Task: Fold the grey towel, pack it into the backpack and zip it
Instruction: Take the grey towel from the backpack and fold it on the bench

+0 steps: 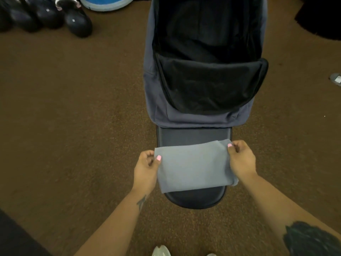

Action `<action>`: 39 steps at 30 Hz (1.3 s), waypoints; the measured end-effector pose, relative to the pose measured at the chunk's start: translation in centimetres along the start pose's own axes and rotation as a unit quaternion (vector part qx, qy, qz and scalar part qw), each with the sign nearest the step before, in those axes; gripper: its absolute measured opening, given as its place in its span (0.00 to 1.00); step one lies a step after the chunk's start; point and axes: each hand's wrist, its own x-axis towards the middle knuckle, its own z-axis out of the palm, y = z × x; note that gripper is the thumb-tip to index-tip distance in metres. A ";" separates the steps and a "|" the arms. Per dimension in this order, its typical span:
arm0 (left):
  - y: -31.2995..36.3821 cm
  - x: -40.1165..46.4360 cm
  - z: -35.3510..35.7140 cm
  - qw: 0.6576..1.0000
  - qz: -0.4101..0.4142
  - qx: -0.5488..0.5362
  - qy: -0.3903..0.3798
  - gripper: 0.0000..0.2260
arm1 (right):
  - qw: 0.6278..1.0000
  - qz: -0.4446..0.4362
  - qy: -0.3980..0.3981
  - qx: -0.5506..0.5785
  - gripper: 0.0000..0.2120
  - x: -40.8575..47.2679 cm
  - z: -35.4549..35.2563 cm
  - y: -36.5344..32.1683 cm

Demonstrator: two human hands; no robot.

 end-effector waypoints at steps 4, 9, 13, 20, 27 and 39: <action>0.0 0.8 0.3 0.998 -0.045 -0.036 0.008 0.10 | 1.000 0.003 0.014 -0.013 0.10 0.6 0.5 0.0; 0.0 -0.8 0.1 0.997 -0.074 -0.035 -0.011 0.17 | 0.999 0.014 0.022 -0.021 0.10 0.5 0.7 0.1; -1.3 -2.2 -0.3 0.994 -0.066 0.005 -0.089 0.18 | 0.999 0.029 0.022 -0.012 0.08 0.4 0.5 0.3; -3.1 -2.5 -0.7 0.987 -0.033 0.138 -0.081 0.11 | 0.995 0.052 -0.001 0.081 0.13 0.7 -0.5 0.6; -2.9 -3.7 -0.3 0.992 -0.021 0.088 -0.087 0.12 | 0.980 0.084 -0.051 0.171 0.16 -5.2 -2.9 4.4; -2.4 -5.0 0.3 0.991 0.029 0.126 -0.023 0.11 | 0.991 0.087 0.004 0.104 0.05 -5.6 -1.0 7.1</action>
